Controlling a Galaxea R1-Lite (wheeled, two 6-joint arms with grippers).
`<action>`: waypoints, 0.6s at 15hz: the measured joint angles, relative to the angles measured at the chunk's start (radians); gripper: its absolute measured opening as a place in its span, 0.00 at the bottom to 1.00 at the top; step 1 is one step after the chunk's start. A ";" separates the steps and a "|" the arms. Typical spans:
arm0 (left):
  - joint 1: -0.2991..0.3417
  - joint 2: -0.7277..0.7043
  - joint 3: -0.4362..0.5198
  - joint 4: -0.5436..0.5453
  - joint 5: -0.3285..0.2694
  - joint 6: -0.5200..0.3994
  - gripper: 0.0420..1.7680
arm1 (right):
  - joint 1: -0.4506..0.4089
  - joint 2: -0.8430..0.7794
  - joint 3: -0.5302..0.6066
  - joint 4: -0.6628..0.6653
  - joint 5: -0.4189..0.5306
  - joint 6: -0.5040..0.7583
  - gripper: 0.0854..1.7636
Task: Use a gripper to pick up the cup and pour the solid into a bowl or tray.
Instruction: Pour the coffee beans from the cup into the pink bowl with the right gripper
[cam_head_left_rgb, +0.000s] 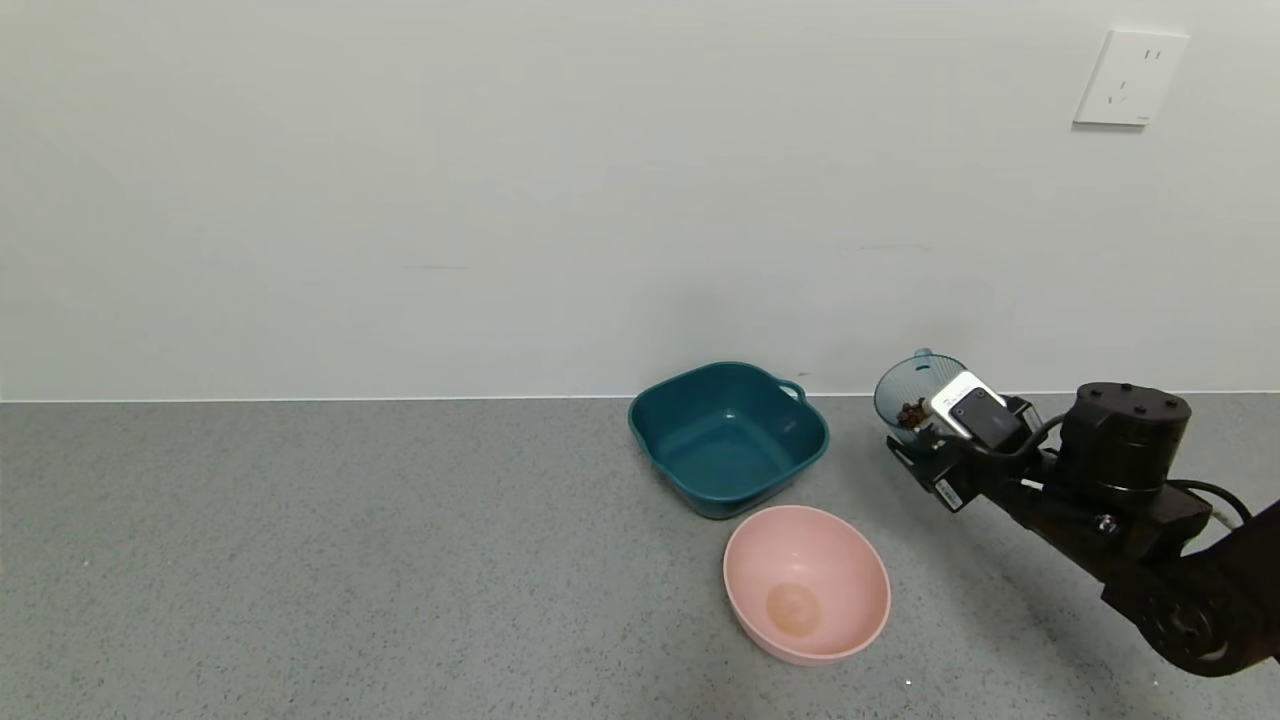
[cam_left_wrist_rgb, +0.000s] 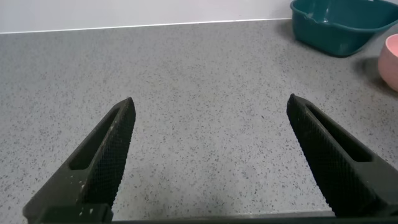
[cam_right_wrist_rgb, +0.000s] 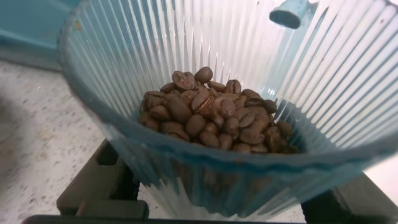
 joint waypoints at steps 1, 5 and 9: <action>0.000 0.000 0.000 0.000 0.000 0.000 0.99 | 0.013 0.000 0.003 0.004 -0.003 -0.024 0.77; 0.000 0.000 0.000 0.000 0.000 0.000 0.99 | 0.051 0.006 0.007 0.005 -0.025 -0.126 0.77; 0.000 0.000 0.000 0.000 0.000 0.000 0.99 | 0.066 0.015 0.011 0.001 -0.058 -0.217 0.77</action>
